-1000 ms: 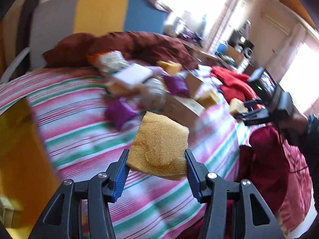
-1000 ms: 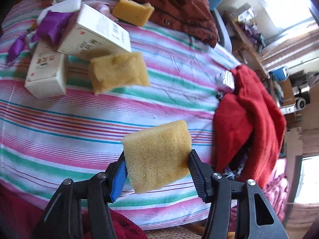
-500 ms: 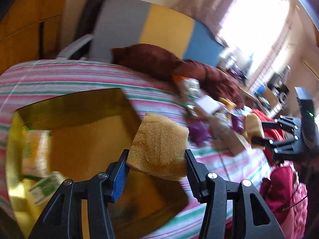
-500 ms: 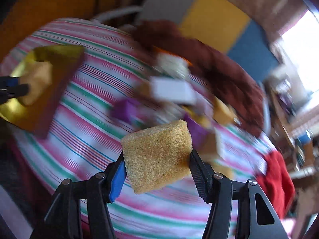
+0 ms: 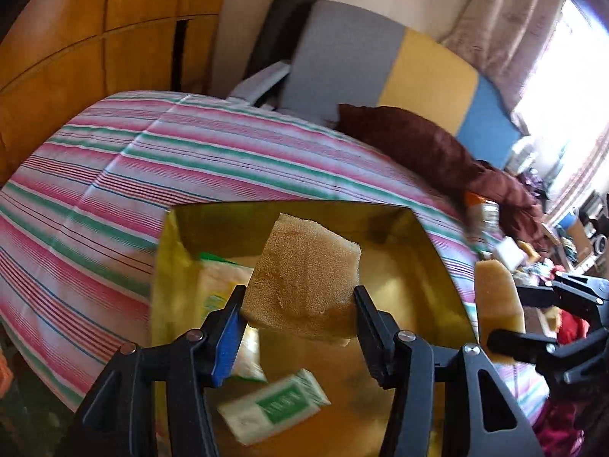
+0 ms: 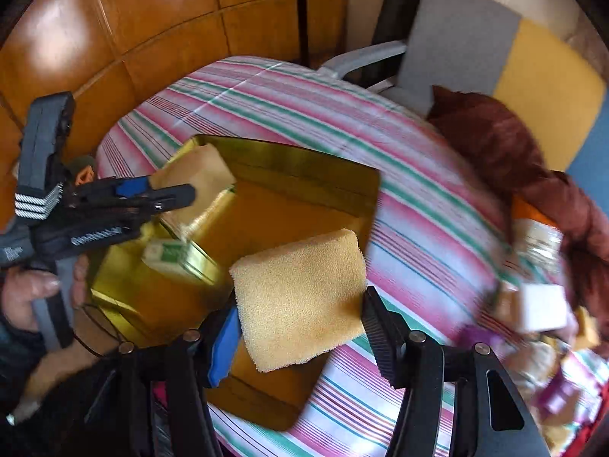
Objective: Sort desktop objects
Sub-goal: 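Open both tools to drop the sponges into the tray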
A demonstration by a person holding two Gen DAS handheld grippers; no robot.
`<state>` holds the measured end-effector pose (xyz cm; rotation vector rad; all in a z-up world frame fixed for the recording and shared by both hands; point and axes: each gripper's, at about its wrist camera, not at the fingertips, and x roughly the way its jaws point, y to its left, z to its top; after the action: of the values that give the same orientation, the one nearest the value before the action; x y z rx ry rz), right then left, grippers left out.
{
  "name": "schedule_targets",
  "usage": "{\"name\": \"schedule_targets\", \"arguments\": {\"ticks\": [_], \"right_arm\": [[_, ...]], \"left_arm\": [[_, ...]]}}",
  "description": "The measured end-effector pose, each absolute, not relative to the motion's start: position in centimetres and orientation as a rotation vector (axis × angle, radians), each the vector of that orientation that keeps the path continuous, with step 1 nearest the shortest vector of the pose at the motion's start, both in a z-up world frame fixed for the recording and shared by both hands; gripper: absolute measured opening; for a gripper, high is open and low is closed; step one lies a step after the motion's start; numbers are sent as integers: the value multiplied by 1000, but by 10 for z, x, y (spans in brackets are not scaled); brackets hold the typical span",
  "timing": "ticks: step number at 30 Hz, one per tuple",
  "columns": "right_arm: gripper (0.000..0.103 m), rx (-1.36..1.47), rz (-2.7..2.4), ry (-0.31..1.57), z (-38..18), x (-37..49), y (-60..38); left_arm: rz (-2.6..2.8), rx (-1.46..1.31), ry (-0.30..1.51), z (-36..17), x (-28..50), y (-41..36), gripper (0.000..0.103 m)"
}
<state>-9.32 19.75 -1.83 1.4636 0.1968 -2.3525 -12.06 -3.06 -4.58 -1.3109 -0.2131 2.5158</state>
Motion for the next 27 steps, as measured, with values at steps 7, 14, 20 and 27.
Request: {"name": "schedule_targets", "arguments": {"ticks": [7,14,20,27], "right_arm": [[82,1450,-2369,-209,-24,-147,165],[85,1455,-2353,-322,-33,-138,154],[85,1463,-2379,-261,-38,-109,155],[85,1378,-2493,-131,-29,-74,158]], "left_arm": [[2541,-1365,-318,-54,-139,-62,66],[2589,-1383,-401,-60,-123,-83,68],[2672,-1287,-369,-47,-86,-80,67],[2723,-1231,-303,-30,-61,-64,67]]}}
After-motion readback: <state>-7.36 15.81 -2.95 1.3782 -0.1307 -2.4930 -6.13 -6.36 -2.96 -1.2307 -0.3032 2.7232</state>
